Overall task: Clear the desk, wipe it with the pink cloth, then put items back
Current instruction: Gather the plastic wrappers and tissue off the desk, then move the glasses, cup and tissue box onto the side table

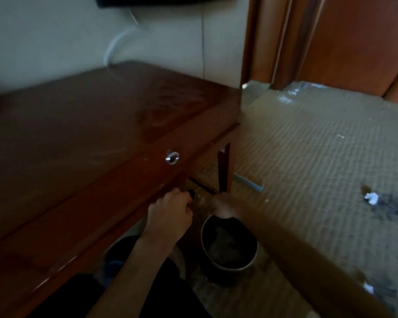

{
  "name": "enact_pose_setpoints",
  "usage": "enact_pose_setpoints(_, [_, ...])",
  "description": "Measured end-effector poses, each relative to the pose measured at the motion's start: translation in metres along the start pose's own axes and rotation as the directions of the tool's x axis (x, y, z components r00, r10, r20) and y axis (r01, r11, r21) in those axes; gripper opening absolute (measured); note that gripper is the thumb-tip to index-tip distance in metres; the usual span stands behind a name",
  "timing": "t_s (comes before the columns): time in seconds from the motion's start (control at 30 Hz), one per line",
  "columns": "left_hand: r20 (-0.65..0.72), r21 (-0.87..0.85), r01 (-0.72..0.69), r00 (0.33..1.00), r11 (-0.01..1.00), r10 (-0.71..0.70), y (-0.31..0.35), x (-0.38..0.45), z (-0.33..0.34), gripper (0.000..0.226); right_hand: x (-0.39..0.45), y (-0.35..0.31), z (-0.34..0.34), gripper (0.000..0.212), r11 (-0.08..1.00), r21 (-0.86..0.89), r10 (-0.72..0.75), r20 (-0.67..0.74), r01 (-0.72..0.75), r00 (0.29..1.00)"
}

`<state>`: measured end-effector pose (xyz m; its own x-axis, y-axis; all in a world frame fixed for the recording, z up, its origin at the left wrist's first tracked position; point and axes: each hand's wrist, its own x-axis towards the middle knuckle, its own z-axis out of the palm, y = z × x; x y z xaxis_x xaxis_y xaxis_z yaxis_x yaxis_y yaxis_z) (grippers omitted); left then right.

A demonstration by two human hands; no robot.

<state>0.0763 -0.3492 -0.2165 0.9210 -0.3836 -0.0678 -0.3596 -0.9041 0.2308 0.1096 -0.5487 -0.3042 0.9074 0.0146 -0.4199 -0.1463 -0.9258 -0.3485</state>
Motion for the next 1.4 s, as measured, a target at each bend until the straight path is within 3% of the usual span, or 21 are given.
enact_pose_setpoints(0.2, [-0.196, -0.036, 0.109, 0.974, 0.993, -0.114, -0.012, -0.088, -0.077, 0.022, -0.099, -0.113, -0.075, 0.034, 0.923, -0.183, -0.367, -0.167, 0.337, 0.915])
enact_pose_setpoints(0.27, [-0.317, -0.044, 0.152, 0.935, 0.987, -0.158, -0.026, -0.126, -0.108, 0.024, -0.129, -0.154, -0.091, 0.039, 0.908, -0.185, -0.410, -0.205, 0.376, 0.889])
enact_pose_setpoints(0.4, [-0.495, -0.070, 0.297, 0.818, 0.952, -0.291, -0.069, -0.183, -0.181, 0.027, -0.169, -0.245, -0.117, 0.044, 0.806, -0.217, -0.592, -0.319, 0.551, 0.740])
enact_pose_setpoints(0.57, [-0.490, -0.094, 0.510, 0.724, 0.855, -0.486, -0.143, -0.205, -0.253, 0.028, -0.160, -0.357, -0.144, 0.043, 0.688, -0.269, -0.723, -0.329, 0.674, 0.607])
enact_pose_setpoints(0.9, [-0.419, -0.143, 0.595, 0.687, 0.791, -0.593, -0.317, -0.142, -0.319, 0.035, -0.007, -0.540, -0.158, 0.055, 0.710, -0.224, -0.704, -0.237, 0.668, 0.669])
enact_pose_setpoints(1.03, [-0.500, -0.123, 0.604, 0.648, 0.788, -0.574, -0.388, -0.083, -0.328, 0.051, 0.060, -0.598, -0.155, 0.073, 0.739, -0.130, -0.665, -0.298, 0.661, 0.685])
enact_pose_setpoints(1.2, [-0.568, -0.098, 0.589, 0.629, 0.802, -0.531, -0.455, -0.013, -0.328, 0.061, 0.124, -0.638, -0.138, 0.090, 0.749, -0.090, -0.643, -0.337, 0.656, 0.688])
enact_pose_setpoints(1.3, [-0.506, -0.152, 0.586, 0.645, 0.796, -0.572, -0.479, 0.014, -0.321, 0.075, 0.143, -0.648, -0.131, 0.092, 0.759, -0.054, -0.615, -0.385, 0.649, 0.688])
enact_pose_setpoints(1.4, [-0.479, -0.236, 0.588, 0.622, 0.774, -0.619, -0.491, 0.029, -0.310, 0.074, 0.151, -0.650, -0.125, 0.090, 0.774, -0.020, -0.583, -0.409, 0.633, 0.701])
